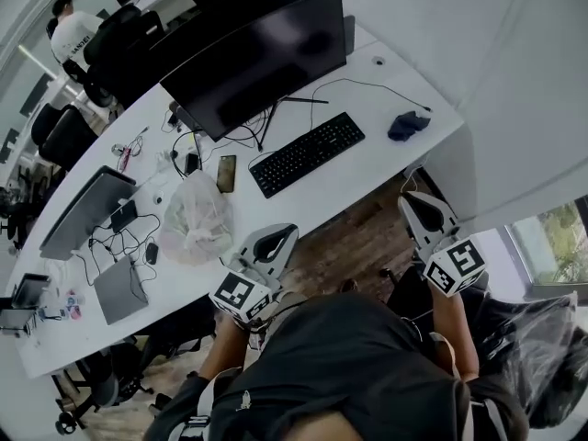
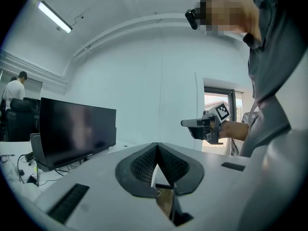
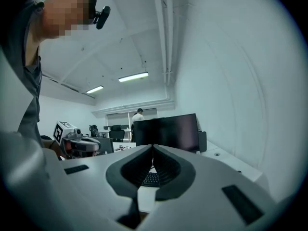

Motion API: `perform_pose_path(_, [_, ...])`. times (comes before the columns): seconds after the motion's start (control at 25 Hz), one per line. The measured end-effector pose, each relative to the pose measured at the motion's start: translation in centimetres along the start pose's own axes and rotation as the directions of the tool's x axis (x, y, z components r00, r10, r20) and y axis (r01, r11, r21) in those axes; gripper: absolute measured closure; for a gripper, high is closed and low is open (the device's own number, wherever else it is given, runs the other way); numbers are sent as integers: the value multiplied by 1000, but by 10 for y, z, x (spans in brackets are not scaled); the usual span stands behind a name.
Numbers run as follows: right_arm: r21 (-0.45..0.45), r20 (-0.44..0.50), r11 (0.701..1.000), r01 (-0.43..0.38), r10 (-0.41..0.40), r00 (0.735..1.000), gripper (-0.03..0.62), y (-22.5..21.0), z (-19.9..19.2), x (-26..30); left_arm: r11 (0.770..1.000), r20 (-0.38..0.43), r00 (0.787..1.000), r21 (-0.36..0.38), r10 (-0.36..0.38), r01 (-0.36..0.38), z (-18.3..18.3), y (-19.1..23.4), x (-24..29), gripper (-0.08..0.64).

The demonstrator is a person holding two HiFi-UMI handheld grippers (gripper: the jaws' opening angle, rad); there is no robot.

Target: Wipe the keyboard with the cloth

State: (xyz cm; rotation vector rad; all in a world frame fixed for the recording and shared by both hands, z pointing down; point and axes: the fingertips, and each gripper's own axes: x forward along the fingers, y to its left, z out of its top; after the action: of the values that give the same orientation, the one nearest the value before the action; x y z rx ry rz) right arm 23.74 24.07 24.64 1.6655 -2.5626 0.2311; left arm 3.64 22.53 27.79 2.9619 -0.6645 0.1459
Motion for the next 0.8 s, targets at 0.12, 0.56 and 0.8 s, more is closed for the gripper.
perform_pose_path(0.12, [5,-4,1000,-10,10,1000,581,-14,-5,1,1000,-17,1000,-10,11,-11,-1,-7,12,558])
perform_pose_path(0.56, [16,-33,1000,22,-21,999,581,-29,-1,34,998,5,998,-3,-59,59,2,28,47,558])
perform_pose_path(0.8, [-47,-73,996,76,-79,994,581,-38,14,58,996,80,993,-19,-87,89,11,61,55,558])
